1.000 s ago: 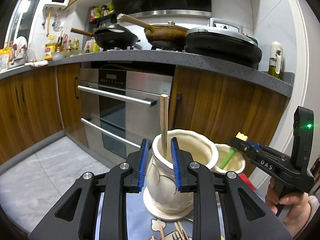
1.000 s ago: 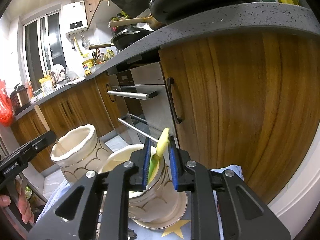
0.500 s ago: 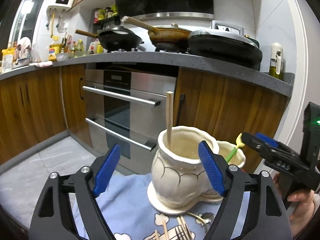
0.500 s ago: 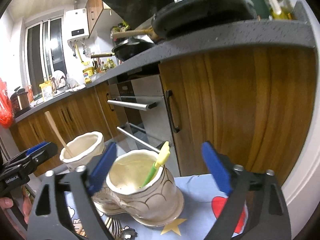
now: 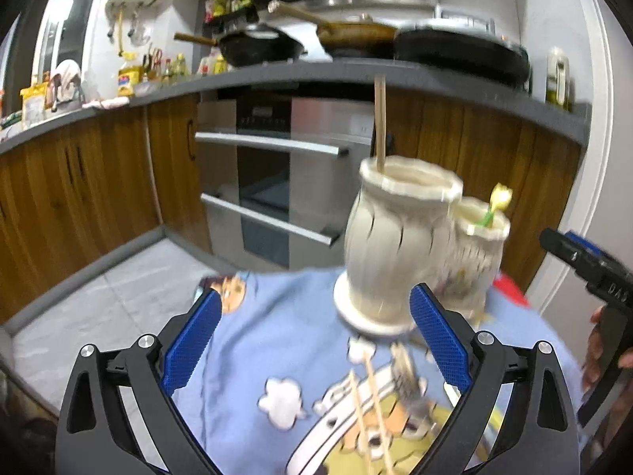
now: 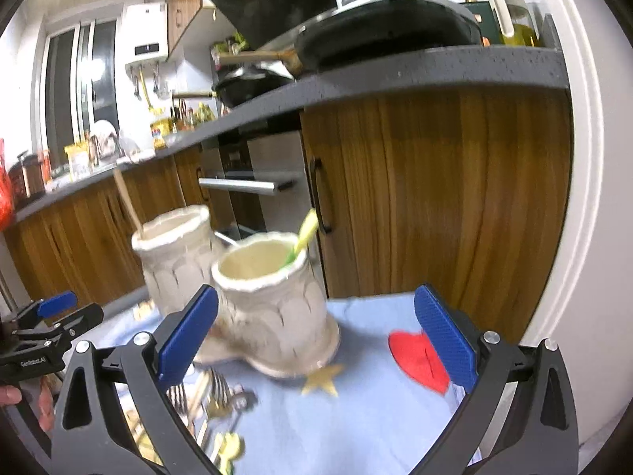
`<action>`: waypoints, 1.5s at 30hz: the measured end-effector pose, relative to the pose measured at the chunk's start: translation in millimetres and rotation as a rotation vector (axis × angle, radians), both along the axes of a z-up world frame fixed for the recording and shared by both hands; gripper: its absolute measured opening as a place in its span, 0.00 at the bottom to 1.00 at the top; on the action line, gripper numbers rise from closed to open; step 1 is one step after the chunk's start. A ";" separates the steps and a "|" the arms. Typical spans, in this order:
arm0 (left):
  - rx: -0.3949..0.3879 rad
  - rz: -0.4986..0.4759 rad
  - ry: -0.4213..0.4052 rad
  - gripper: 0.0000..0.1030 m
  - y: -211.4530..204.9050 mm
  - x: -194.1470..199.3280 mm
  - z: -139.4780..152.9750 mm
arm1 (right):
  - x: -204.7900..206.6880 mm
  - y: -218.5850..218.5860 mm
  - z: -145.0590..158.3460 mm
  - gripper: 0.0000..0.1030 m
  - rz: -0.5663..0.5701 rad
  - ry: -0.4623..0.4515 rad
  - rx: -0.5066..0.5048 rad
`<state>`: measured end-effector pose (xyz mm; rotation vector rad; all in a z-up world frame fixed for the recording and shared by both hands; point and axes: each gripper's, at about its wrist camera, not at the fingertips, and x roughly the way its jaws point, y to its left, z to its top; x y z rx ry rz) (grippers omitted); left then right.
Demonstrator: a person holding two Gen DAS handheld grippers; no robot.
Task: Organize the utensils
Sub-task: 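Grasp another wooden chopstick with the left tool while the right tool grasps a yellow spoon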
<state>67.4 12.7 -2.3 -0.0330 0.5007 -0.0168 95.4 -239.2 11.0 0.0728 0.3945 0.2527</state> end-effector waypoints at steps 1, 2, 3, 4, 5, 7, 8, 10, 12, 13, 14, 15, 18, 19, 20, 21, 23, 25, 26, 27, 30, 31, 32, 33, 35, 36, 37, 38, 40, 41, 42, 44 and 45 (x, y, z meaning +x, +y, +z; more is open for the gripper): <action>0.012 0.002 0.018 0.92 0.3 -2.6 -5.9 | -3.5 -0.2 -4.2 0.95 -0.004 0.014 -0.009; 0.018 0.001 0.029 0.92 0.9 -5.3 -10.7 | -5.9 -0.5 -7.4 0.95 -0.004 0.027 -0.013; 0.025 -0.002 0.047 0.92 1.0 -7.8 -16.2 | -8.6 -1.0 -11.4 0.95 -0.004 0.044 -0.015; 0.028 -0.007 0.068 0.92 0.9 -10.0 -21.3 | -11.9 -1.1 -15.2 0.95 -0.002 0.062 -0.016; 0.032 -0.013 0.085 0.92 0.3 -12.4 -25.9 | -13.8 -1.1 -19.2 0.95 0.001 0.079 -0.020; 0.048 -0.016 0.108 0.92 -1.5 -16.4 -31.5 | -18.7 0.8 -24.7 0.95 0.005 0.110 -0.036; 0.059 -0.017 0.116 0.92 -3.1 -19.4 -34.1 | -20.8 1.8 -27.5 0.95 0.008 0.122 -0.045; 0.077 -0.016 0.131 0.92 -5.1 -24.1 -38.3 | -25.3 4.4 -33.2 0.95 0.017 0.149 -0.066; 0.098 -0.011 0.155 0.92 -6.5 -27.5 -42.4 | -29.1 5.9 -38.9 0.95 0.028 0.173 -0.083; 0.105 -0.009 0.168 0.92 -6.6 -28.5 -44.1 | -31.3 7.8 -41.6 0.95 0.037 0.191 -0.096; 0.104 -0.008 0.184 0.92 -5.5 -30.0 -46.5 | -33.3 8.6 -44.3 0.95 0.043 0.202 -0.104; 0.100 -0.011 0.193 0.92 -4.6 -31.3 -48.2 | -35.4 10.3 -46.4 0.95 0.051 0.214 -0.113; 0.098 -0.023 0.227 0.91 -3.7 -31.9 -53.2 | -41.7 15.3 -50.8 0.95 0.070 0.239 -0.139; 0.098 -0.031 0.236 0.90 -4.7 -32.5 -54.6 | -44.2 16.5 -51.8 0.95 0.078 0.246 -0.148; 0.097 -0.044 0.246 0.90 -5.7 -33.4 -56.1 | -46.0 17.1 -52.6 0.95 0.084 0.251 -0.155; 0.096 -0.057 0.254 0.90 -7.0 -33.9 -57.4 | -48.2 18.6 -53.4 0.95 0.092 0.257 -0.163; 0.097 -0.080 0.268 0.84 -10.0 -34.4 -59.9 | -51.3 22.6 -55.2 0.95 0.113 0.269 -0.182; 0.103 -0.097 0.284 0.71 -13.3 -33.4 -62.3 | -53.8 27.0 -56.5 0.95 0.131 0.274 -0.200; 0.104 -0.100 0.289 0.68 -14.4 -32.8 -63.4 | -56.0 30.2 -57.2 0.93 0.143 0.273 -0.213; 0.104 -0.106 0.300 0.64 -15.0 -32.1 -65.5 | -57.4 32.5 -57.4 0.92 0.150 0.273 -0.222; 0.094 -0.127 0.309 0.60 -17.3 -32.1 -67.4 | -60.4 38.4 -57.8 0.86 0.173 0.271 -0.247; 0.095 -0.132 0.309 0.58 -18.5 -32.3 -67.2 | -60.5 40.3 -58.4 0.84 0.178 0.274 -0.255; 0.098 -0.139 0.309 0.57 -20.2 -32.6 -67.0 | -60.8 42.6 -59.3 0.82 0.185 0.278 -0.265; 0.103 -0.147 0.311 0.56 -22.3 -33.0 -67.1 | -60.8 43.8 -60.5 0.77 0.191 0.282 -0.271; 0.114 -0.158 0.320 0.51 -25.6 -32.8 -68.3 | -60.9 46.9 -62.7 0.72 0.203 0.292 -0.288; 0.116 -0.162 0.325 0.47 -26.0 -32.6 -69.1 | -61.5 48.4 -63.5 0.70 0.217 0.299 -0.292; 0.117 -0.167 0.331 0.44 -26.6 -32.7 -69.9 | -62.1 49.7 -64.0 0.68 0.231 0.307 -0.295; 0.118 -0.172 0.335 0.42 -27.3 -33.2 -70.0 | -63.0 51.0 -64.4 0.66 0.240 0.312 -0.297; 0.119 -0.179 0.337 0.37 -27.5 -34.4 -69.0 | -65.2 52.6 -63.7 0.61 0.256 0.318 -0.300; 0.119 -0.186 0.338 0.36 -28.5 -35.3 -68.3 | -66.1 53.2 -63.6 0.60 0.260 0.320 -0.301; 0.119 -0.190 0.341 0.33 -28.7 -35.3 -68.0 | -67.0 53.7 -63.5 0.59 0.268 0.324 -0.301; 0.126 -0.205 0.349 0.32 -31.1 -36.8 -68.7 | -68.0 54.4 -64.4 0.57 0.279 0.335 -0.299; 0.132 -0.216 0.354 0.31 -33.6 -37.8 -69.6 | -68.3 54.7 -65.0 0.57 0.285 0.342 -0.295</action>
